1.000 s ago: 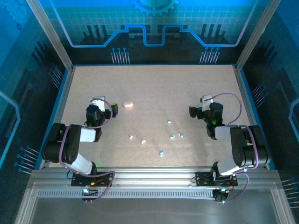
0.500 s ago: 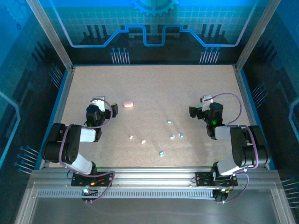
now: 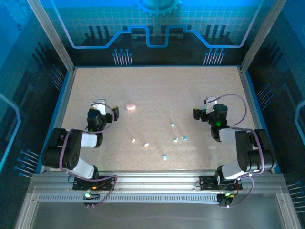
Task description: Insert the wireless bluetooth earbuds into the charging case
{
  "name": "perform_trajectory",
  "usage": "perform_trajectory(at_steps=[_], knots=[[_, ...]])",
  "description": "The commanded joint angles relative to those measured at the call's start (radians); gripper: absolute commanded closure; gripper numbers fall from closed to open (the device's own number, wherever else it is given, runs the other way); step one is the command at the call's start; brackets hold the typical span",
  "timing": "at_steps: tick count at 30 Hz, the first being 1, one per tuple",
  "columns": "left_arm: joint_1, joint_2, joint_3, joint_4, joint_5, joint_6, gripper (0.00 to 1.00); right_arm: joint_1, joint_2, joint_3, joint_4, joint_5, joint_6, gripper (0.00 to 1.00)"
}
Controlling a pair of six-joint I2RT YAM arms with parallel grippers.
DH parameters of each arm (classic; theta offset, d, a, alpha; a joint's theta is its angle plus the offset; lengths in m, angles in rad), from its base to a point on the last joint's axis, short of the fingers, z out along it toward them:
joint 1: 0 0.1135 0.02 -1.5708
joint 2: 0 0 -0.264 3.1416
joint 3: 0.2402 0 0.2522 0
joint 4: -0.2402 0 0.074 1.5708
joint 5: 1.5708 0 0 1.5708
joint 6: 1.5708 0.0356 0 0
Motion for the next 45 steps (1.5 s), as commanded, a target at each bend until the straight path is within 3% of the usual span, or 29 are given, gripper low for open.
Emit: perform_trajectory(at_steps=[1, 5, 7, 10, 12, 16, 19, 24, 34, 45], knots=[[0.008, -0.112, -0.004, -0.035, -0.085, -0.040, 0.01, 0.011, -0.082, 0.095, -0.196, 0.048, 0.030, 0.00], [0.009, -0.242, 0.057, -0.253, -0.151, -0.078, 0.01, 0.002, -0.128, 0.225, -0.490, 0.126, 0.159, 0.00], [0.008, -0.290, 0.098, -0.339, -0.218, -0.149, 0.01, -0.007, -0.145, 0.286, -0.627, 0.206, 0.313, 0.00], [0.008, -0.350, 0.186, -0.559, -0.293, -0.281, 0.01, -0.032, -0.118, 0.407, -0.835, 0.144, 0.353, 0.00], [0.008, -0.383, 0.234, -0.691, -0.297, -0.361, 0.01, -0.054, -0.102, 0.422, -0.876, 0.065, 0.365, 0.00], [0.010, -0.441, 0.289, -0.909, -0.209, -0.445, 0.01, -0.093, -0.076, 0.477, -0.911, -0.127, 0.373, 0.00], [0.010, -0.470, 0.260, -0.868, -0.030, -0.515, 0.01, -0.099, -0.054, 0.515, -0.969, -0.118, 0.377, 0.02], [-0.024, -0.447, 0.288, -0.877, 0.168, -0.625, 0.01, -0.110, 0.000, 0.570, -1.034, -0.143, 0.369, 0.07], [-0.245, -0.447, 0.333, -0.939, 0.151, -0.560, 0.01, -0.102, 0.236, 0.770, -1.246, -0.053, 0.397, 0.21], [-0.263, -0.483, 0.332, -0.969, 0.141, -0.546, 0.01, -0.068, 0.412, 0.877, -1.298, -0.030, 0.424, 0.29]])
